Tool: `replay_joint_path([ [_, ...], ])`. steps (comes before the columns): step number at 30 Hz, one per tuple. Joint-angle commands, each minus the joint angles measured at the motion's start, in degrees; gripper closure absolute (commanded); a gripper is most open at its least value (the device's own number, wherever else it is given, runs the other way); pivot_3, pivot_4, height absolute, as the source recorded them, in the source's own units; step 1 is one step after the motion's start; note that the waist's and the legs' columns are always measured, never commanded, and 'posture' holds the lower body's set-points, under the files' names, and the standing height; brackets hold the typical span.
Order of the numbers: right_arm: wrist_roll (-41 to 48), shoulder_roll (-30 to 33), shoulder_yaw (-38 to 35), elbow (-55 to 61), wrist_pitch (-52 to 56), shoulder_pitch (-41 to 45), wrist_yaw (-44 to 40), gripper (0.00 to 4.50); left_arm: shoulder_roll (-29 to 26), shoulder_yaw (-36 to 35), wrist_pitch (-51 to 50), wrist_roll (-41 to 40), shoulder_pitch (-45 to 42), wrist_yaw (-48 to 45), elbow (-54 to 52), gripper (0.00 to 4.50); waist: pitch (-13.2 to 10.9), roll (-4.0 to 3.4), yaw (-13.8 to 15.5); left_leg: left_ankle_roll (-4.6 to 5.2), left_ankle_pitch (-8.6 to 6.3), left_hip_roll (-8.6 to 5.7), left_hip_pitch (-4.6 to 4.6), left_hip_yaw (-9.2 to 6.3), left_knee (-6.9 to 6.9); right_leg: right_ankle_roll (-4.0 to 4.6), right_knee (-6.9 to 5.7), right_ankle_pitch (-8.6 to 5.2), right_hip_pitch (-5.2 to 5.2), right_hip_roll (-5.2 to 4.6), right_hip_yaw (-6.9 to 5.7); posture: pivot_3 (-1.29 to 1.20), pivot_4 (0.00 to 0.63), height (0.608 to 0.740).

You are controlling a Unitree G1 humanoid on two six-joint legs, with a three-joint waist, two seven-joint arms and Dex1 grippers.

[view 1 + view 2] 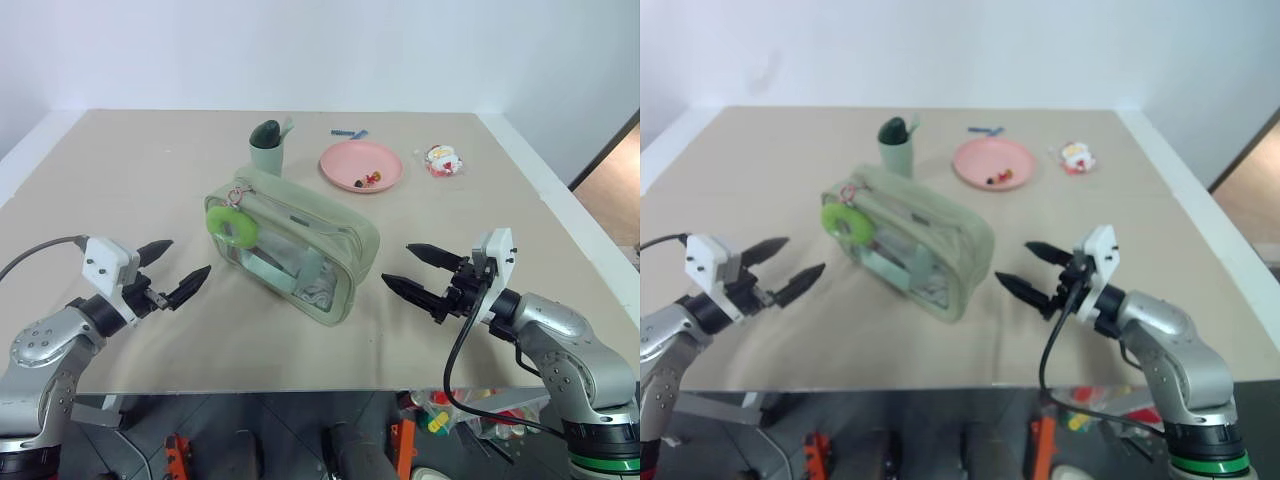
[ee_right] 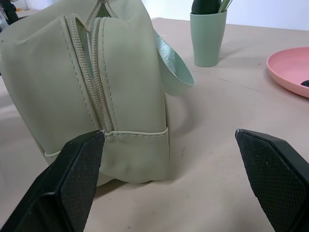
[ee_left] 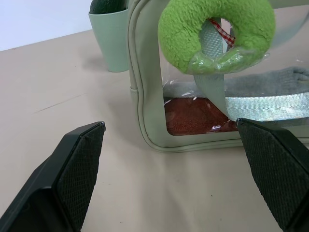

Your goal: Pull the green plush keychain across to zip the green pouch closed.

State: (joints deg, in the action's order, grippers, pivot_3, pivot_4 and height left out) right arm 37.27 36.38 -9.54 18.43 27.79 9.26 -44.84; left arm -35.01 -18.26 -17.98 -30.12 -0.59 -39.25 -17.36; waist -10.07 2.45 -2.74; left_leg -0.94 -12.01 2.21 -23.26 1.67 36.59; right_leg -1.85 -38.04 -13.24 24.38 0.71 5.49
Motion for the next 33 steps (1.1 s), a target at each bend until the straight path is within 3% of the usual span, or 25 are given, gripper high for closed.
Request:
replay_joint_path([
  [1,-1.1,-1.4,-1.4,2.7,-2.6,-1.8,1.6,0.02,0.2,-0.3,-1.6,-1.6,-0.8,0.6,-1.9,0.00,0.0,0.01,0.0,0.00,0.00,0.00,0.00,0.00,0.00,0.00,0.00,0.00,0.00,0.00,0.00,0.00,0.150,0.740],
  [11,-1.4,-1.0,-1.5,5.9,-2.5,-3.0,1.8,0.02,-2.8,-0.4,-5.3,-6.8,-1.0,-6.1,-4.2,0.00,0.0,0.00,-0.1,0.00,0.00,0.01,0.02,0.02,0.01,0.10,0.00,-0.03,0.00,0.00,0.02,0.00,0.150,0.740],
  [19,5.5,4.6,-0.6,3.9,7.5,12.1,-0.1,0.02,-12.0,0.5,-17.0,-23.4,-2.4,-14.6,-16.2,0.00,0.0,-0.04,-0.1,0.00,0.00,0.03,0.02,0.07,0.05,0.13,-0.01,-0.04,0.02,0.00,0.07,0.00,0.150,0.740],
  [24,5.0,1.2,7.0,-1.1,11.9,22.2,-1.8,0.02,-13.4,7.2,-20.1,-24.8,-6.7,-15.4,-19.6,0.00,-0.1,-0.04,-0.2,0.00,0.00,0.04,0.04,0.00,0.01,0.16,-0.01,-0.06,0.01,0.07,-0.01,0.00,0.150,0.740],
  [29,1.7,0.9,9.4,-6.8,9.4,22.6,-5.8,0.02,-13.0,9.2,-19.8,-23.5,-8.8,-14.5,-19.5,0.00,-0.1,-0.04,0.0,0.02,-0.01,0.00,-0.04,-0.06,-0.04,-0.04,-0.01,-0.03,0.03,0.03,-0.09,0.00,0.150,0.740],
  [33,0.2,0.7,9.0,-11.2,6.9,22.6,-9.1,1.23,-13.3,8.7,-19.5,-23.0,-7.9,-14.1,-19.9,0.00,-0.1,-0.04,0.0,0.04,-0.04,-0.05,-0.08,-0.04,-0.03,-0.10,0.00,-0.06,0.05,-0.02,-0.06,0.00,0.150,0.740],
])
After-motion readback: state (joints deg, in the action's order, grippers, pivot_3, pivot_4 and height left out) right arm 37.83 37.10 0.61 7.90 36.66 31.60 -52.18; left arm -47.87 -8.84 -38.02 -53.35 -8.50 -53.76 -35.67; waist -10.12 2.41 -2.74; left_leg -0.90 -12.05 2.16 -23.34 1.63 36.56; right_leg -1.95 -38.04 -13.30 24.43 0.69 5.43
